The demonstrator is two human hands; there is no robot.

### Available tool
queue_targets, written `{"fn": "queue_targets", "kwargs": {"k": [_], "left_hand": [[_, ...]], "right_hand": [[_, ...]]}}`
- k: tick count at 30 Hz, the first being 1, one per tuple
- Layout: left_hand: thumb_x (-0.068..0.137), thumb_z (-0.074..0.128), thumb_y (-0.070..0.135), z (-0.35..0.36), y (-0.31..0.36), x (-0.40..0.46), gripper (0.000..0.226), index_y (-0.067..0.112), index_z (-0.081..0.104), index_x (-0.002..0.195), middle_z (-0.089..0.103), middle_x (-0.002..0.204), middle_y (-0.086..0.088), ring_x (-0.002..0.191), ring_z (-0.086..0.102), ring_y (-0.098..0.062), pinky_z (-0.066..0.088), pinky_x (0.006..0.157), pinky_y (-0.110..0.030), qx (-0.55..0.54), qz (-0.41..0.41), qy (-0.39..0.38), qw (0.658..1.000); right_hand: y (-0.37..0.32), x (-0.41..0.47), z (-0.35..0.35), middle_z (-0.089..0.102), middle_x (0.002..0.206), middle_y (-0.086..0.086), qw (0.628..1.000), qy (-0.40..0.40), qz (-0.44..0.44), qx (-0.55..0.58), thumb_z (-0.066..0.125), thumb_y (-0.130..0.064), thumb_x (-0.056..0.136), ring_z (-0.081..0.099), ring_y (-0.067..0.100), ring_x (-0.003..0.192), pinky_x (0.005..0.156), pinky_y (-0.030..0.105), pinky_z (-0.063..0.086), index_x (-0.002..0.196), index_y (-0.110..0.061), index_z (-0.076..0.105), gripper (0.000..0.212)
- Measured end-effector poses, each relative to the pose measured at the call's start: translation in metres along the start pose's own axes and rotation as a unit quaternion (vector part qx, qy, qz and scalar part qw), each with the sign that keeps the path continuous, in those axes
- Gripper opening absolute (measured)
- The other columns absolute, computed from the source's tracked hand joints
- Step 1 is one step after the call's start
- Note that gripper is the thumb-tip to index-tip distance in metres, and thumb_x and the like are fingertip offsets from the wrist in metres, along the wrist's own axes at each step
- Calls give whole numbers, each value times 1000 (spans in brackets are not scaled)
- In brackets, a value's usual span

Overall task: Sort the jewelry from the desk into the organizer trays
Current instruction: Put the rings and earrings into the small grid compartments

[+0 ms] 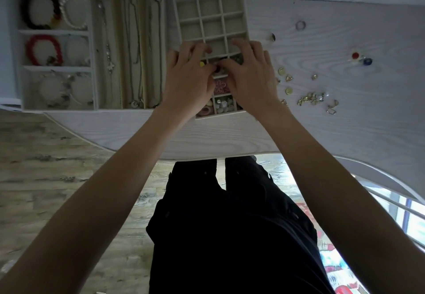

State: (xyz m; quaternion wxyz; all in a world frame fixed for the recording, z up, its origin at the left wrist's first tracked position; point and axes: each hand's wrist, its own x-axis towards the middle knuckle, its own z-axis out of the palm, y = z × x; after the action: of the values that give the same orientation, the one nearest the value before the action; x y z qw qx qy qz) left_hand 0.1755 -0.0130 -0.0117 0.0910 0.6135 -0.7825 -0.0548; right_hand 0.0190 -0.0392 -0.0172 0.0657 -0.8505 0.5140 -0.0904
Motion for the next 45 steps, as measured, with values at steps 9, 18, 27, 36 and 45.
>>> {"fn": "queue_targets", "kwargs": {"k": [9,18,27,36,45], "left_hand": [[89,55,20,-13,10,3,19,13,70,97,63,109,-5,106,53,-28,40,89,-34,-75,-16,49,996],[94,50,24,-12,126,47,20,14,60,108,64,93,9,81,59,-9,48,72,-25,-341,51,-58,937],[93,51,20,50,213,136,42,19,48,135,48,135,-4,124,40,-23,36,99,-30,-200,71,-129,969],[91,53,22,83,241,172,33,20,57,124,48,128,-6,118,43,-25,42,90,-34,-105,73,-168,978],[77,65,28,26,205,115,35,11,60,108,55,107,-10,94,56,-24,36,72,-24,-225,35,-97,969]], "right_hand": [[20,-22,-32,63,113,8,968,92,112,205,52,-9,84,53,26,107,87,35,44,103,-12,69,26],[123,-112,-76,72,96,1,936,127,287,156,50,-12,86,65,21,86,81,33,48,101,-13,69,25],[231,-80,-61,55,122,8,947,1,308,93,49,-8,89,46,28,113,88,30,36,122,-15,54,34],[243,-87,-48,64,101,0,942,14,305,140,55,-15,87,55,23,97,74,28,38,102,-18,60,16],[189,-87,-73,63,91,-5,917,88,243,305,57,-5,83,60,4,79,70,20,49,95,-10,60,13]]}}
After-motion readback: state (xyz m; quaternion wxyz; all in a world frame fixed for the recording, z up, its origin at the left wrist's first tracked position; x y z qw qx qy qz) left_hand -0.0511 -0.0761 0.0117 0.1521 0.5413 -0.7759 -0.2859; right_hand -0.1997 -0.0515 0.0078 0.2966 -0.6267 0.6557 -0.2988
